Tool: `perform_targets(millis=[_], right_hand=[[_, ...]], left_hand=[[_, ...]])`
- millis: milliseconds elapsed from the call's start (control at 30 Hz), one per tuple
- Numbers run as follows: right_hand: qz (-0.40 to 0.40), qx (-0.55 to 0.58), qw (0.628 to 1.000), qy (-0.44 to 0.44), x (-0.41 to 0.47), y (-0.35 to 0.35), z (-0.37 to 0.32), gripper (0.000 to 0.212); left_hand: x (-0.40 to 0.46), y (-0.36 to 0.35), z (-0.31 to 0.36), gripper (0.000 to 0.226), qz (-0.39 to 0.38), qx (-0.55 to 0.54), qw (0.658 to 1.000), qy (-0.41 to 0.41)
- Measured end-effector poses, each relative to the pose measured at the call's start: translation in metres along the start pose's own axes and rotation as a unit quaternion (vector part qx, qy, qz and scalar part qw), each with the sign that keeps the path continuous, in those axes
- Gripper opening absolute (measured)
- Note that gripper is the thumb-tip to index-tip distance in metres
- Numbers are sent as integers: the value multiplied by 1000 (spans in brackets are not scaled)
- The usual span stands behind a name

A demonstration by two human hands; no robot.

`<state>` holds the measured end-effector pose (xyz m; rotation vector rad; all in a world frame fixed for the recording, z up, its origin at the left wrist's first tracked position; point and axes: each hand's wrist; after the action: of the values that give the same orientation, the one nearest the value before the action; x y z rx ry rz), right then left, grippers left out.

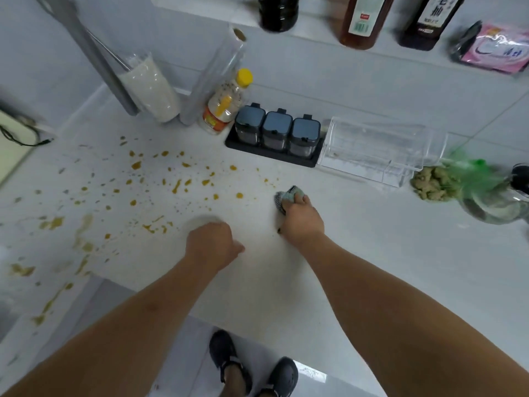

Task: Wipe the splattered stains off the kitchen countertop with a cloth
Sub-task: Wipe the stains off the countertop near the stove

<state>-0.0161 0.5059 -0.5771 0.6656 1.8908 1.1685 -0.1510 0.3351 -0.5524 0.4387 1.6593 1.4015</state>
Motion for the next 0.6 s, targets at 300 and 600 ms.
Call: perform_targets(millis=[300, 600], right_hand=[[-33, -7, 998, -44, 62, 22, -40, 60], [-83, -22, 995, 53, 19, 7, -70, 79]], left_hand=[[15, -6, -14, 65, -15, 20, 998, -56], [16, -1, -27, 54, -12, 37, 991, -125]])
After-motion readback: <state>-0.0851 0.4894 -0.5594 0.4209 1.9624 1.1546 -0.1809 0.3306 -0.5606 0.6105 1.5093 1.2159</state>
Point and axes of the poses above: each hand's wrist, its own x-axis towards the middle knuckle, its own y-axis out of the back of the hand, z = x × y, and after that the axes turned 7 degrees about -y, right-handed
